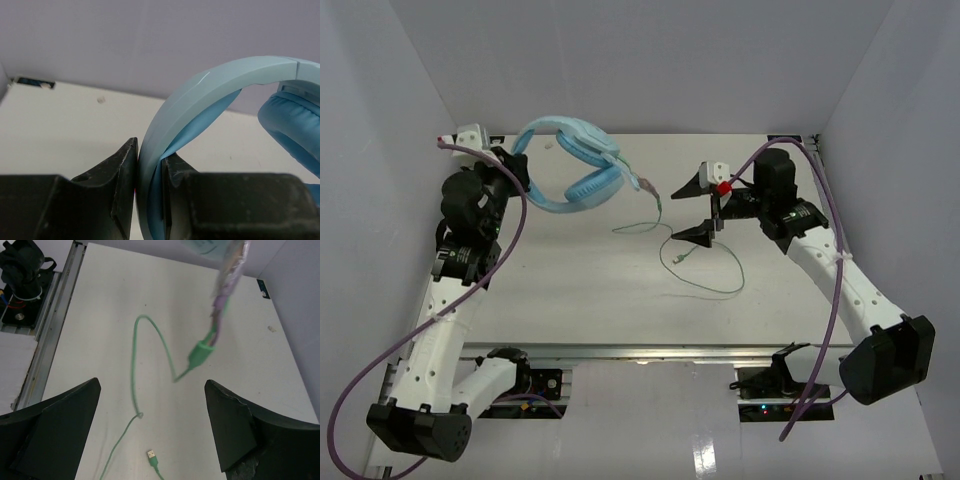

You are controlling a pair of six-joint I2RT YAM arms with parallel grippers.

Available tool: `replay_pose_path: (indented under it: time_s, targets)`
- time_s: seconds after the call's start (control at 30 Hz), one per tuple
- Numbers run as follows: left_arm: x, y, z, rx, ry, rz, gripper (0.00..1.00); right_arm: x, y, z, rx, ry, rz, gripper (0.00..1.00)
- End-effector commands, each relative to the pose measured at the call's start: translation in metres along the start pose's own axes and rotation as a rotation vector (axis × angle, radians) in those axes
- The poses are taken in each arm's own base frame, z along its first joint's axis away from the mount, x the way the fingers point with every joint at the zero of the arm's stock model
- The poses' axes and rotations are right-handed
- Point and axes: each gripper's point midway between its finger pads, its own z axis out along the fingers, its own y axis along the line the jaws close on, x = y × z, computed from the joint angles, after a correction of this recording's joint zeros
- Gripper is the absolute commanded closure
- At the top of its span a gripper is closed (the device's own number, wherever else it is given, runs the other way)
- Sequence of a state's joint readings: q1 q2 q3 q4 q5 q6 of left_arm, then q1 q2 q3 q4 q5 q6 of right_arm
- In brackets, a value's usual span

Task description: Wrap the headphones

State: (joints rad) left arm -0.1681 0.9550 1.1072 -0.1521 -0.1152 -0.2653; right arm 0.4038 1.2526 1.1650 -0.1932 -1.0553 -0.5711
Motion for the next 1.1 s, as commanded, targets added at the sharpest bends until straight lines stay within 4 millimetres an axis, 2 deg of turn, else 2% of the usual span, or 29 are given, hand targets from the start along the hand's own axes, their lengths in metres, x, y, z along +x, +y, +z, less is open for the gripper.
replay_pose_path:
  time_s: [0.0, 0.1, 0.23, 0.33, 0.47, 0.57, 0.6, 0.7, 0.77, 0.8, 0.83, 0.9, 0.97, 1.07]
  targets:
    - [-0.127, -0.002, -0.009, -0.079, -0.339, -0.039, 1.0, -0.066, -0.013, -0.009, 0.012, -0.088, -0.097, 0.09]
    - [-0.154, -0.023, -0.014, 0.015, -0.382, -0.073, 1.0, -0.076, -0.014, -0.006, -0.003, -0.131, -0.056, 0.09]
    - [-0.174, -0.043, -0.024, 0.11, -0.407, -0.134, 1.0, -0.094, -0.029, -0.003, 0.02, -0.187, -0.022, 0.09]
    - [-0.174, -0.053, -0.03, 0.161, -0.391, -0.183, 1.0, -0.104, -0.05, -0.002, 0.109, -0.214, 0.065, 0.09]
    - [-0.176, -0.062, -0.035, 0.214, -0.385, -0.267, 1.0, -0.107, -0.075, -0.003, 0.241, -0.28, 0.24, 0.1]
    - [-0.177, -0.064, -0.036, 0.224, -0.385, -0.306, 1.0, -0.109, -0.08, -0.008, 0.303, -0.3, 0.262, 0.1]
    - [-0.177, -0.064, -0.036, 0.225, -0.383, -0.315, 1.0, -0.11, -0.075, -0.007, 0.278, -0.301, 0.248, 0.1]
    - [-0.172, -0.062, -0.031, 0.21, -0.367, -0.34, 1.0, -0.113, -0.012, -0.003, -0.049, -0.31, 0.11, 0.09]
    - [-0.168, -0.06, -0.027, 0.199, -0.353, -0.361, 1.0, -0.098, 0.015, -0.002, -0.149, -0.335, 0.092, 0.07]
    - [-0.165, -0.06, -0.025, 0.197, -0.344, -0.373, 1.0, -0.099, 0.028, -0.005, -0.182, -0.363, 0.053, 0.07]
    - [-0.163, -0.06, -0.023, 0.194, -0.338, -0.38, 1.0, -0.102, 0.035, -0.007, -0.198, -0.382, 0.007, 0.07]
    - [-0.156, -0.061, -0.02, 0.195, -0.314, -0.399, 1.0, -0.093, 0.035, -0.005, -0.202, -0.365, 0.016, 0.07]
    - [-0.151, -0.061, -0.018, 0.196, -0.295, -0.418, 1.0, -0.088, 0.03, -0.001, -0.188, -0.357, 0.03, 0.08]
    - [-0.141, -0.062, -0.016, 0.2, -0.265, -0.45, 1.0, -0.09, 0.025, 0.004, -0.17, -0.368, 0.051, 0.08]
